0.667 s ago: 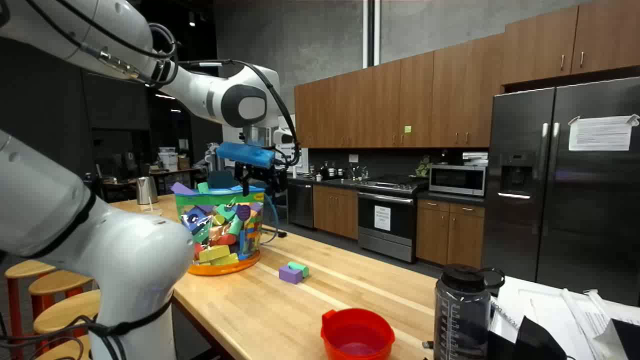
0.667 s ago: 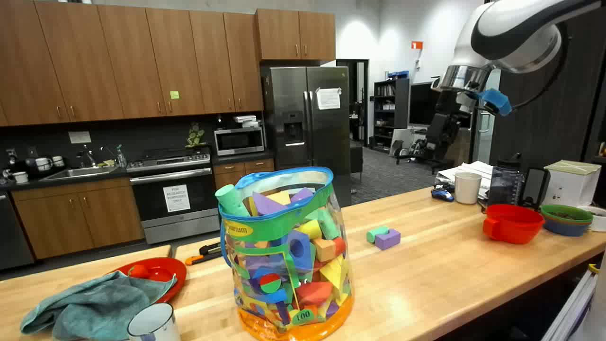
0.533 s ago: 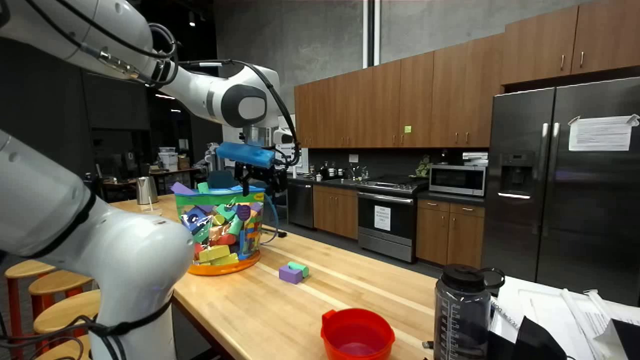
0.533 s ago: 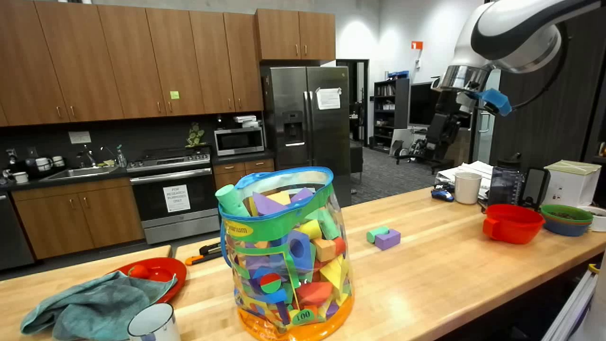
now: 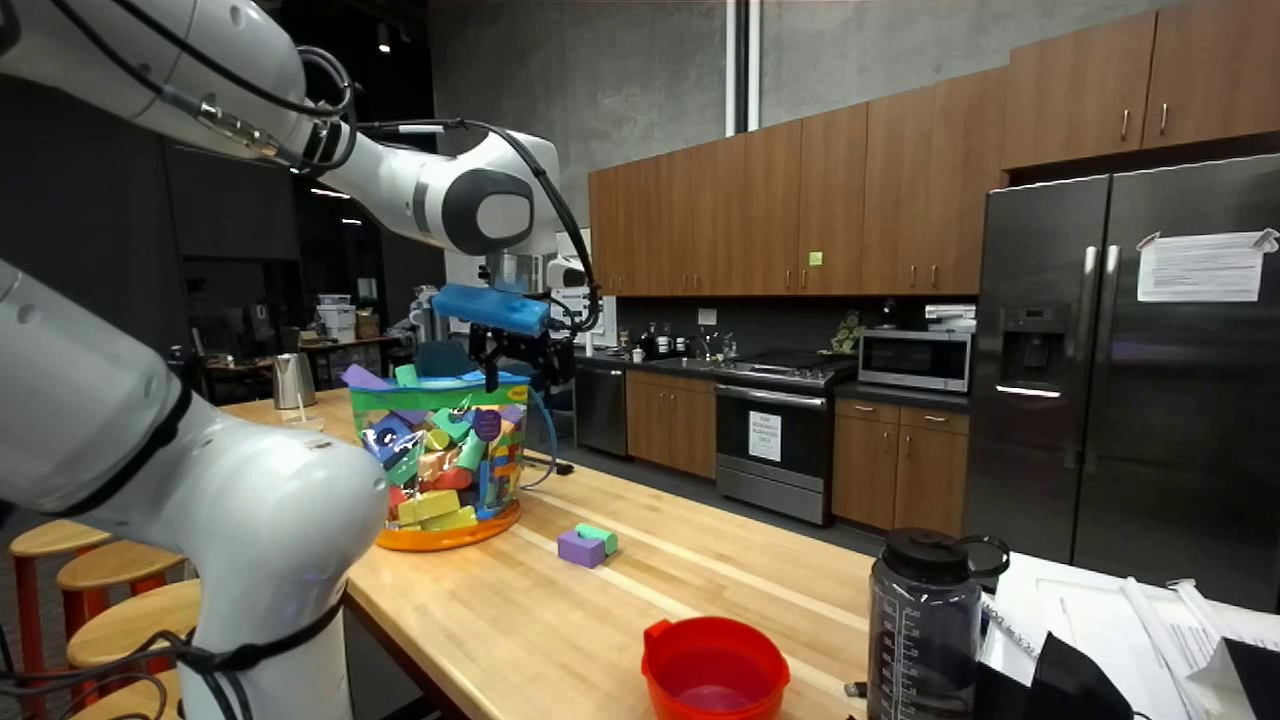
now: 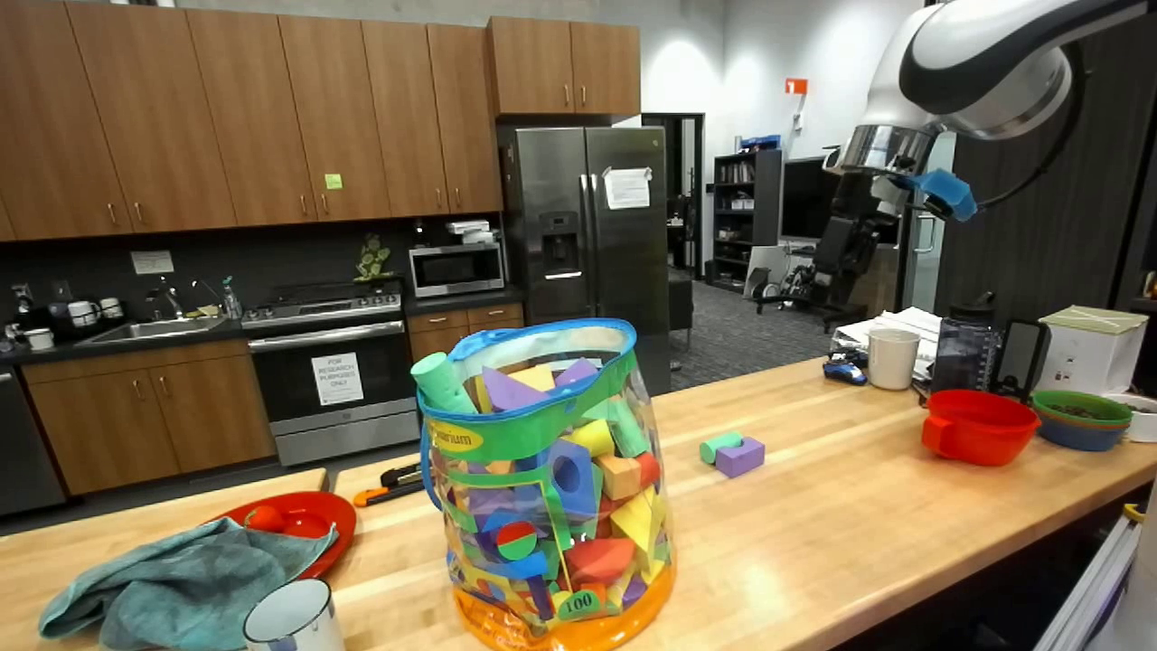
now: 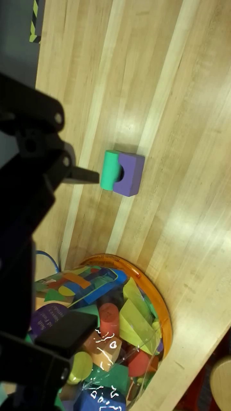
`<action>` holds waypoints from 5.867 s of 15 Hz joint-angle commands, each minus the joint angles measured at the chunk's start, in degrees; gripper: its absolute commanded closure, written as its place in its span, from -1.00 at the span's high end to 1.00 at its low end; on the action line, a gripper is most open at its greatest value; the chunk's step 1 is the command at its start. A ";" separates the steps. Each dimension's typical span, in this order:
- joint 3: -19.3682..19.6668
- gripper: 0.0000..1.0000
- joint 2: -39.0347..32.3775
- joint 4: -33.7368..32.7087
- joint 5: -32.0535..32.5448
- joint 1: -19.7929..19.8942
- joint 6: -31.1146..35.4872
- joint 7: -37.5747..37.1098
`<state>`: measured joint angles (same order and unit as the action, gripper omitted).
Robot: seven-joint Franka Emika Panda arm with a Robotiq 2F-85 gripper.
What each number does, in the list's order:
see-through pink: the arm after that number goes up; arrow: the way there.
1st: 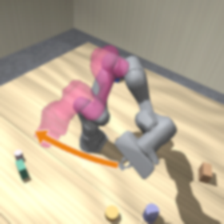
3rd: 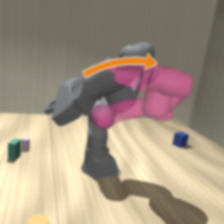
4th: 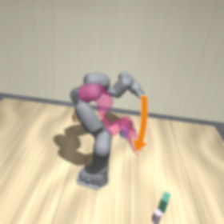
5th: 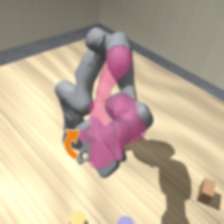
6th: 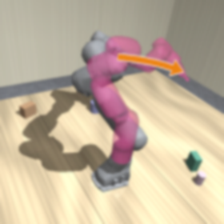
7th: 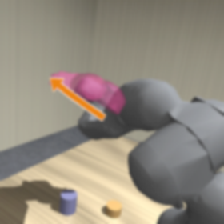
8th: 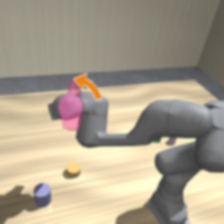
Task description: Put the purple and green block inside the clear bag
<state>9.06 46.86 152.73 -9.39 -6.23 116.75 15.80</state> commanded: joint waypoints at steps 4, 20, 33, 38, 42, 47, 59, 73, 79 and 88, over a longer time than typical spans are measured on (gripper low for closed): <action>-0.50 1.00 -0.10 -0.16 -0.44 0.63 -0.25 0.38; -0.96 1.00 -1.27 -1.35 -0.48 0.07 -0.27 0.38; -12.25 1.00 -11.77 -9.28 3.16 -3.90 10.19 -1.14; -12.63 1.00 -15.06 -9.78 13.49 0.45 12.44 -3.10; -12.87 1.00 -19.15 -8.69 19.02 4.36 11.68 -7.65; -12.58 1.00 -25.34 -6.42 16.60 3.59 12.95 -10.69; -13.82 1.00 -32.93 -5.44 15.84 2.95 16.81 -17.33; -14.12 1.00 -41.46 -5.23 19.18 3.87 28.30 -24.61; -13.89 1.00 -41.71 -5.34 18.15 3.16 27.28 -23.18; -14.90 1.00 -48.01 -5.98 16.65 1.15 34.21 -24.31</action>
<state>-6.04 1.15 147.44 7.21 -5.10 148.50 -7.51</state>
